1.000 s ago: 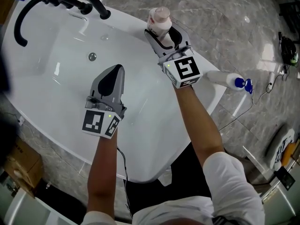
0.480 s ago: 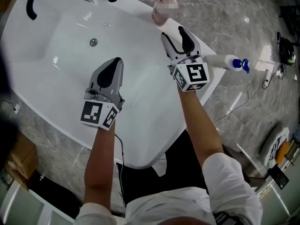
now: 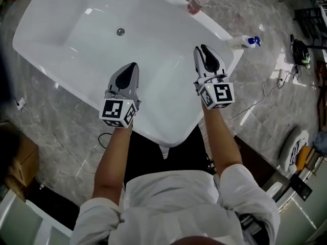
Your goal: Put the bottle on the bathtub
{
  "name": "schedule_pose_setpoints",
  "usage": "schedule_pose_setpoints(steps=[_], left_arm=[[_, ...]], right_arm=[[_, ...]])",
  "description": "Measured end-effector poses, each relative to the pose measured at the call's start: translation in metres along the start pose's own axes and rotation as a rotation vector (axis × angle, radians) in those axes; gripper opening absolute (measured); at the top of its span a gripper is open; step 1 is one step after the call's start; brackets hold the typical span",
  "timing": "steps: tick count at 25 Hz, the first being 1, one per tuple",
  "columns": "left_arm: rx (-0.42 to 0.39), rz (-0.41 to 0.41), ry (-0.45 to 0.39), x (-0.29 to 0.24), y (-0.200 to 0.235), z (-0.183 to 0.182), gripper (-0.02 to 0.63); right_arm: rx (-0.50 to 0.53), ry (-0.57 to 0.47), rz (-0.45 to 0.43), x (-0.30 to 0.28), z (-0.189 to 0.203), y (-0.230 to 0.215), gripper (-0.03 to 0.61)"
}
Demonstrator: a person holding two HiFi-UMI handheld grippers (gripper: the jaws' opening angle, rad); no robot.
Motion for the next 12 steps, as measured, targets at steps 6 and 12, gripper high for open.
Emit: schedule_pose_setpoints(steps=[6, 12], left_arm=[[0.038, -0.024, -0.025, 0.105, 0.034, -0.047, 0.015], [-0.025, -0.007, -0.081, 0.180, 0.023, -0.101, 0.015]], right_arm=[[-0.108, 0.009, 0.042, 0.065, -0.061, 0.101, 0.031], [-0.102, -0.050, 0.041, 0.138, -0.138, 0.153, 0.021]])
Point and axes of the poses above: the fingertips, and each gripper's own axes: x backward along the fingers, y to its left, z out of its underside, the point moved 8 cm from there along x, backward along the fingers, and after that the axes turned 6 degrees about -z, right-handed, at the moved point
